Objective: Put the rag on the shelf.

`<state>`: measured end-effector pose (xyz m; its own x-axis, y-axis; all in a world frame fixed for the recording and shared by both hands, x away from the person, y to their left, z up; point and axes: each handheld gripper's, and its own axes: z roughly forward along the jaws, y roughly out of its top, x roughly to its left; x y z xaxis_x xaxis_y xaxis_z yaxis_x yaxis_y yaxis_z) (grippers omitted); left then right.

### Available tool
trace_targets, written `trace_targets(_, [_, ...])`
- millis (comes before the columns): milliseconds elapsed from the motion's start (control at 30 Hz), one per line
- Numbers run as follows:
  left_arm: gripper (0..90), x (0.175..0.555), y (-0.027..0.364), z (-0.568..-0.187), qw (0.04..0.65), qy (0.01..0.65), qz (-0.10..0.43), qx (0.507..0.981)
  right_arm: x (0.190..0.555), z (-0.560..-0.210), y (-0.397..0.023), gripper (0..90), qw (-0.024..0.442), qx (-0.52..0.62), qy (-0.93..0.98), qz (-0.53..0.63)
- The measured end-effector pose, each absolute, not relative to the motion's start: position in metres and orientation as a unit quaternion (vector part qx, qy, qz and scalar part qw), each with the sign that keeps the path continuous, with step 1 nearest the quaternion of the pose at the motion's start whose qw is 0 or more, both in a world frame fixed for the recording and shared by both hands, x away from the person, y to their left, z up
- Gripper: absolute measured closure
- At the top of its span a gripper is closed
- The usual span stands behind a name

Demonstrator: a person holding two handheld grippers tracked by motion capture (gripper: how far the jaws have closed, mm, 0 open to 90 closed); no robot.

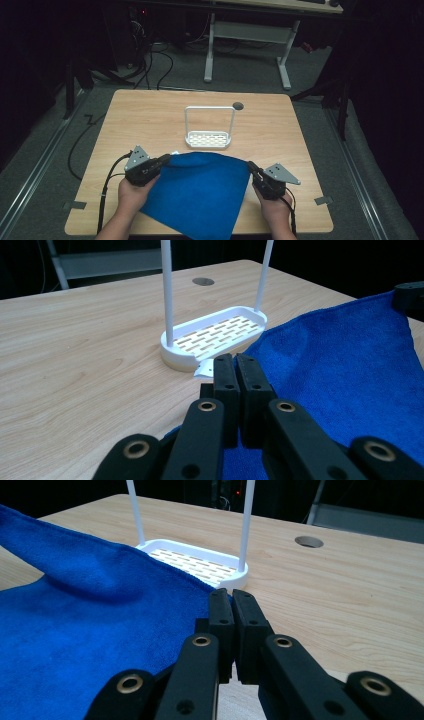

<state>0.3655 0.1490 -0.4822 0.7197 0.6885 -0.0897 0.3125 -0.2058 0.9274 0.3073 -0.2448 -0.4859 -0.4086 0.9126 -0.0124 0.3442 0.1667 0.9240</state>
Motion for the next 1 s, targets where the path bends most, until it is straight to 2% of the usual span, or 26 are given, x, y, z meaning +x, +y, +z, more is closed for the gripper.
trace_targets(433, [88.9,0.364,0.157,-0.472,0.552,0.333,0.197,0.739,0.308,-0.484,-0.248,88.3,0.314,0.451,0.687,0.476])
trace_targets(1000, [89.1,0.36,0.148,-0.439,0.579,0.311,0.233,0.717,0.309,-0.442,-0.247,88.3,0.353,0.42,0.662,0.511])
